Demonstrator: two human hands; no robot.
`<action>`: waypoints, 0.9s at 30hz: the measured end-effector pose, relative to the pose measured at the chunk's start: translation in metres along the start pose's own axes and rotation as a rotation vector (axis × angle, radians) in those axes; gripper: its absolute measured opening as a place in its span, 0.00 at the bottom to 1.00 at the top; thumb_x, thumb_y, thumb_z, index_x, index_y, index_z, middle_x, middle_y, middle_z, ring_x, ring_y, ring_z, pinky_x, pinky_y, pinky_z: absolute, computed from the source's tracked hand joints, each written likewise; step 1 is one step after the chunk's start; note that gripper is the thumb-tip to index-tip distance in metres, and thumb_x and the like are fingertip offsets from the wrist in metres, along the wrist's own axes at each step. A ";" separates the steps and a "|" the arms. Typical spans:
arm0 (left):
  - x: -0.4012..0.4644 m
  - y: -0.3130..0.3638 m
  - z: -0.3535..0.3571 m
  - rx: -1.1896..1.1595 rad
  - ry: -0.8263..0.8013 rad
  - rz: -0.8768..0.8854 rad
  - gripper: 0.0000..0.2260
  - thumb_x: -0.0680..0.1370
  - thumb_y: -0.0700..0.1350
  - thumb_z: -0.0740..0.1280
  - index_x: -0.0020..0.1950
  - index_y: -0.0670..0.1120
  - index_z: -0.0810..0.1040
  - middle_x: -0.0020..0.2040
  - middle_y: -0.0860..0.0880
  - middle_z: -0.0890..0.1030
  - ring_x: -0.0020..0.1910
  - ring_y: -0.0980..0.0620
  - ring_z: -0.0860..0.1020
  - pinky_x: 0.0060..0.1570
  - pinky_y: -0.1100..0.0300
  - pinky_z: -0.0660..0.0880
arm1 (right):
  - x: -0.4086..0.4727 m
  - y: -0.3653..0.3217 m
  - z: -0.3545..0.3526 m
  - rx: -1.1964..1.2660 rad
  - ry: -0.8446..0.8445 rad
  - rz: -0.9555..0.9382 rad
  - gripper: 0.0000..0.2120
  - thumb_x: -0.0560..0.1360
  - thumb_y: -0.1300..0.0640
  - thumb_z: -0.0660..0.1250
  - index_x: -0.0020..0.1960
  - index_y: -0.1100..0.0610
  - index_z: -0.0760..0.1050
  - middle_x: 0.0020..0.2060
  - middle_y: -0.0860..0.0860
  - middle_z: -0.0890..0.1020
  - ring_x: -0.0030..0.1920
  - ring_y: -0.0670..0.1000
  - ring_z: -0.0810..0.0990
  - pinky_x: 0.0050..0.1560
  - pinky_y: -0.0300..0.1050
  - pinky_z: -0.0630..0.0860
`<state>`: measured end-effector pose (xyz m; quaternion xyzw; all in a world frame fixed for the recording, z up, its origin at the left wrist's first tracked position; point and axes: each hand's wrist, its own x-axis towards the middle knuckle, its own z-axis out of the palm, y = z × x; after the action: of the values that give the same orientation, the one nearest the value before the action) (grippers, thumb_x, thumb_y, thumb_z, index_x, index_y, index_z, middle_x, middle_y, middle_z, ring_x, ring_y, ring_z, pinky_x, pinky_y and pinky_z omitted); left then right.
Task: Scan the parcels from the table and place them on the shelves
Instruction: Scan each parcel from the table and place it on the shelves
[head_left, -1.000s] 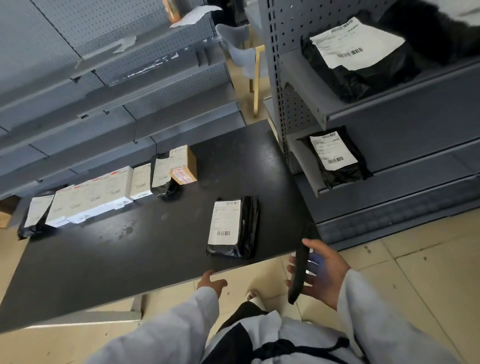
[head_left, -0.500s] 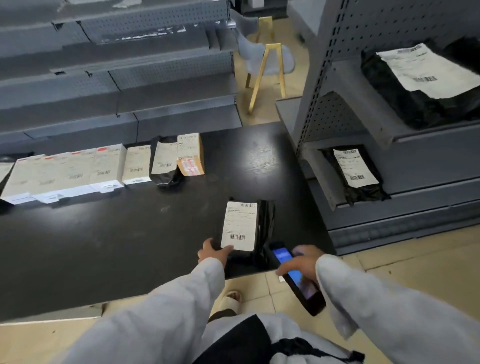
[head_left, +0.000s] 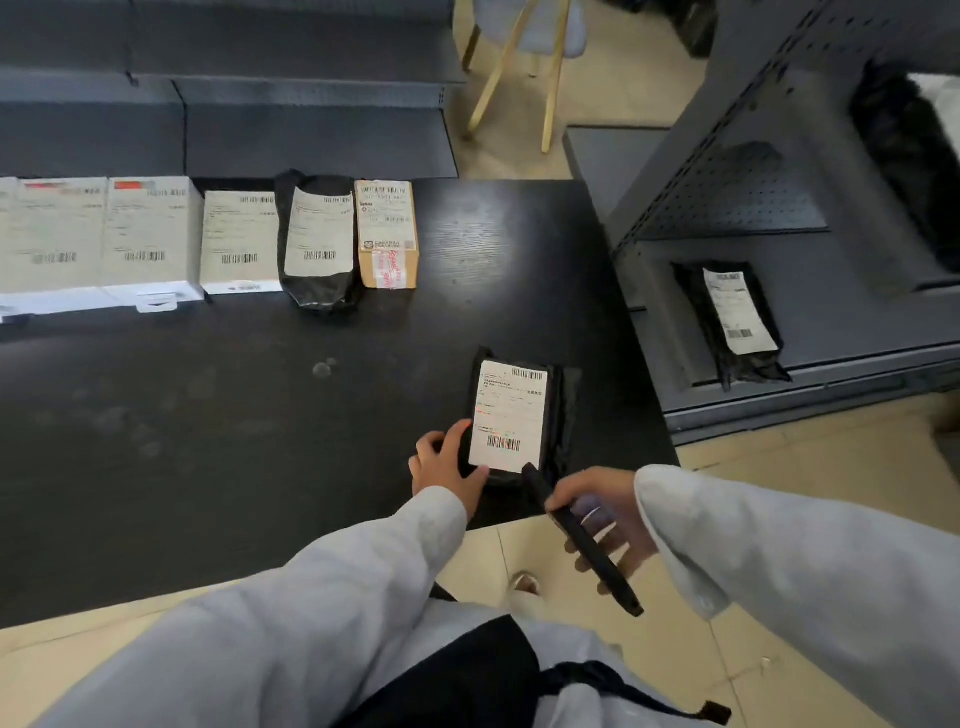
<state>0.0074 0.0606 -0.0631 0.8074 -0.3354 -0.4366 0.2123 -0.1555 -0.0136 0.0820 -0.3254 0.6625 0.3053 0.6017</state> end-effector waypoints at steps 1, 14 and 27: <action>0.003 0.000 -0.002 0.007 -0.010 0.011 0.28 0.75 0.47 0.70 0.72 0.63 0.65 0.71 0.50 0.61 0.68 0.47 0.63 0.63 0.55 0.68 | -0.001 -0.001 0.000 0.034 -0.012 0.001 0.44 0.49 0.46 0.79 0.63 0.60 0.77 0.60 0.60 0.81 0.61 0.64 0.80 0.61 0.68 0.77; 0.039 0.012 -0.025 0.085 -0.220 0.091 0.27 0.77 0.39 0.67 0.70 0.63 0.70 0.70 0.47 0.65 0.69 0.43 0.63 0.68 0.52 0.66 | -0.003 0.001 0.012 0.224 -0.013 -0.026 0.29 0.64 0.46 0.76 0.61 0.60 0.78 0.55 0.61 0.83 0.55 0.64 0.83 0.59 0.66 0.78; 0.055 0.004 -0.020 0.063 -0.300 0.064 0.27 0.73 0.42 0.72 0.69 0.59 0.70 0.63 0.47 0.76 0.63 0.44 0.77 0.64 0.44 0.75 | 0.034 0.030 0.017 0.858 0.281 -0.201 0.30 0.65 0.52 0.80 0.63 0.58 0.74 0.54 0.59 0.81 0.48 0.59 0.82 0.41 0.52 0.82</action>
<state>0.0445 0.0182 -0.0810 0.7283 -0.4025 -0.5344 0.1485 -0.1720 0.0157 0.0470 -0.1479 0.7695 -0.1033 0.6127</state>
